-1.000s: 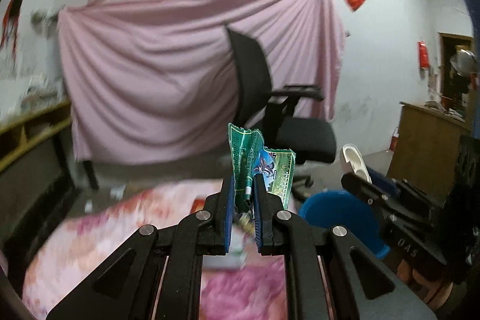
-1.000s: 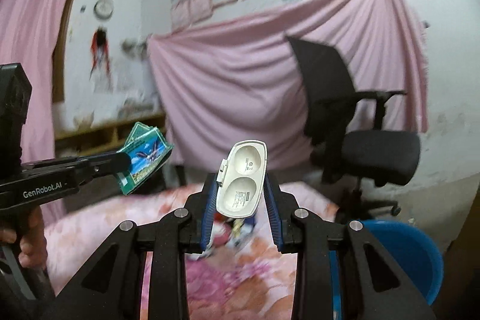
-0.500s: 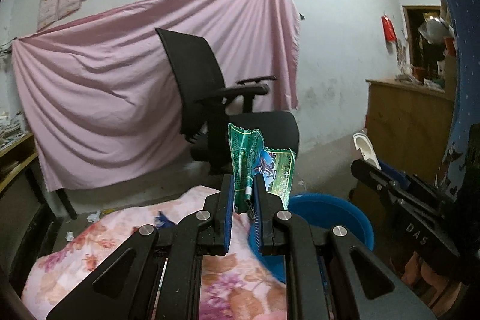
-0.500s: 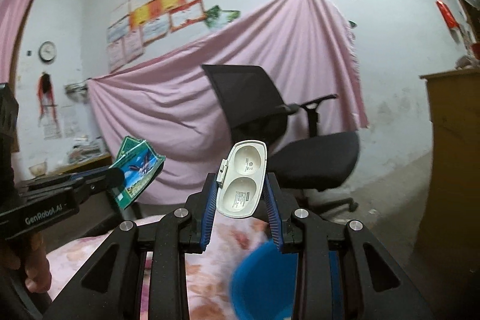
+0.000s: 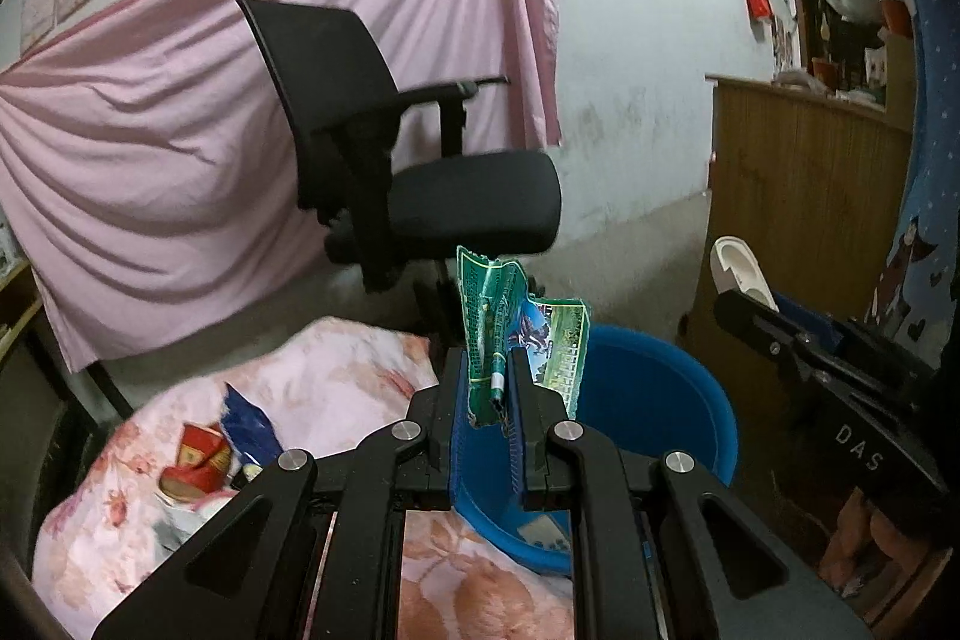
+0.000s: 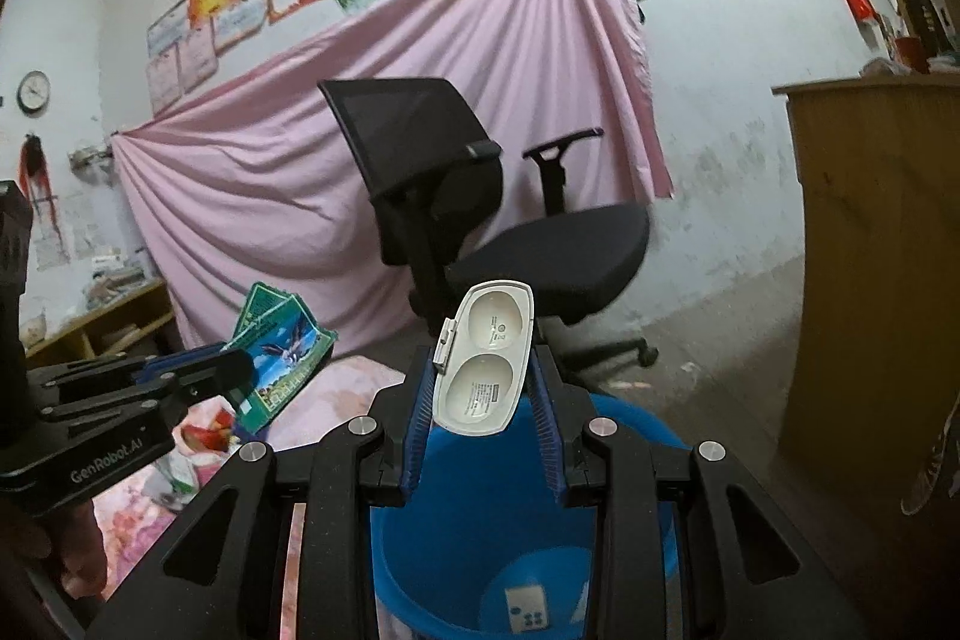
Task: Collect trash
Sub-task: 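Carry the green wrapper and white container over the blue basin with both grippers, then open both grippers to drop the wrapper and container into the basin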
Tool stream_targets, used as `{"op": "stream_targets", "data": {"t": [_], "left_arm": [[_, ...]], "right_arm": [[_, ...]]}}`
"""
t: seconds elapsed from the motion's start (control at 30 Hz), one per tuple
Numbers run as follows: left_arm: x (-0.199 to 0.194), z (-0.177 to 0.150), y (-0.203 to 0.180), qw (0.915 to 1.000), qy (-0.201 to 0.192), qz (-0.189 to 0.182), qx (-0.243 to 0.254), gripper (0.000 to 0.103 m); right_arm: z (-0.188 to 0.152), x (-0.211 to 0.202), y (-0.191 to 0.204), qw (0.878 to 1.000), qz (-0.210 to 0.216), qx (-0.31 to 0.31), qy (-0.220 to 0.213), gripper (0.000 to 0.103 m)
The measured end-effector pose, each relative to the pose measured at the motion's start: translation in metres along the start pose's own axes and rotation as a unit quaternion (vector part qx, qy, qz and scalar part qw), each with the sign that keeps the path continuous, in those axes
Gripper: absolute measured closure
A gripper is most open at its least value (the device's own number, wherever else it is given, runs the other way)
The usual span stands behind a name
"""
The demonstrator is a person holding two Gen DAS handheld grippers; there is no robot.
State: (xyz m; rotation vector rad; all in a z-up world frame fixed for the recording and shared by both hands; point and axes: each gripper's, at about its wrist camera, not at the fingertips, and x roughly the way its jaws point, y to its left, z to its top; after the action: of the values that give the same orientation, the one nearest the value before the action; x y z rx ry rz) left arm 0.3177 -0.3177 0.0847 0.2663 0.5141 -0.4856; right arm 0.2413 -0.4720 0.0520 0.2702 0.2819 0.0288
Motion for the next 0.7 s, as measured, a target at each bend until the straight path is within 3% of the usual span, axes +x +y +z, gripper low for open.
{"op": "stream_targets", "data": {"t": [0.47, 0.7], "left_arm": [[0.047, -0.012, -0.01, 0.9968, 0.075, -0.022, -0.015, 0.092], [0.064, -0.021, -0.004, 0.9937, 0.101, -0.028, -0.04, 0.08]], "right_arm": [[-0.02, 0.022, -0.028, 0.997, -0.008, 0.027, 0.078, 0.073], [-0.023, 0.029, -0.028, 0.994, 0.002, 0.035, 0.1, 0.073]]}}
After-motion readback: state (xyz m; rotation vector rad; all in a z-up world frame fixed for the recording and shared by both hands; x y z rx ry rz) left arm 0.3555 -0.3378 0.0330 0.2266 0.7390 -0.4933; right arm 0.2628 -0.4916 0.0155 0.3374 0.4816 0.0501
